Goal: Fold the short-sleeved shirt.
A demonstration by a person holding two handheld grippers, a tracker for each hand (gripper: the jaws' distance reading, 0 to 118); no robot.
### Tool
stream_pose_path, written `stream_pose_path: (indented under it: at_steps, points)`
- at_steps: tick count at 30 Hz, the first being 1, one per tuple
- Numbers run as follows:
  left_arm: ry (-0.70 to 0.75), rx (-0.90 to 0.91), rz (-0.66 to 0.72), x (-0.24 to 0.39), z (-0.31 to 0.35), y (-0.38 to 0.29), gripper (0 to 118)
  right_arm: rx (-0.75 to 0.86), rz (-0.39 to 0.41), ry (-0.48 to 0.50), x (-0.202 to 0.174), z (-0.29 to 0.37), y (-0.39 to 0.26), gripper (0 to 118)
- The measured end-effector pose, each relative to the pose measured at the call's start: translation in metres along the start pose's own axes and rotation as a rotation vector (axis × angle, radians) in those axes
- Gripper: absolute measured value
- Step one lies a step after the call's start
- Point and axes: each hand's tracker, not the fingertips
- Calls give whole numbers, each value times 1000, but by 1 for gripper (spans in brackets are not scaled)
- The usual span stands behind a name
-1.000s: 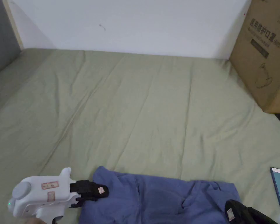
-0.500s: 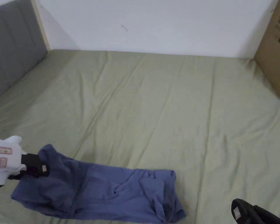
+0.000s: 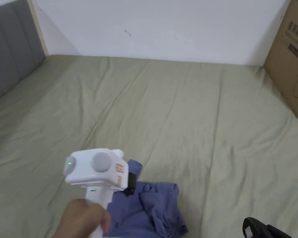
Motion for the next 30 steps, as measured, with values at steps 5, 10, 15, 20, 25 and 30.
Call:
stream_pose_path:
  at_steps: [5,10,15,20,25,30]
  points:
    - [-5,-25,6,54,-38,-12,13,-12,-12,-41,16,5,-2,0]
    - [-168,-74,107,38,-37,-17,60,-8,-41,-60,28,8,-4,0]
    - [-369,104,175,0,33,-14,62,-22,-54,-56,34,1,-9,0]
    - [-164,209,18,-6,31,-33,21,-24,-84,-40,35,-3,-12,0]
    - [-220,90,-22,44,-53,-76,7,-37,-108,-29,36,-7,-15,0]
    - [-305,108,17,79,-104,-100,6,-61,-72,-47,36,-14,-16,0]
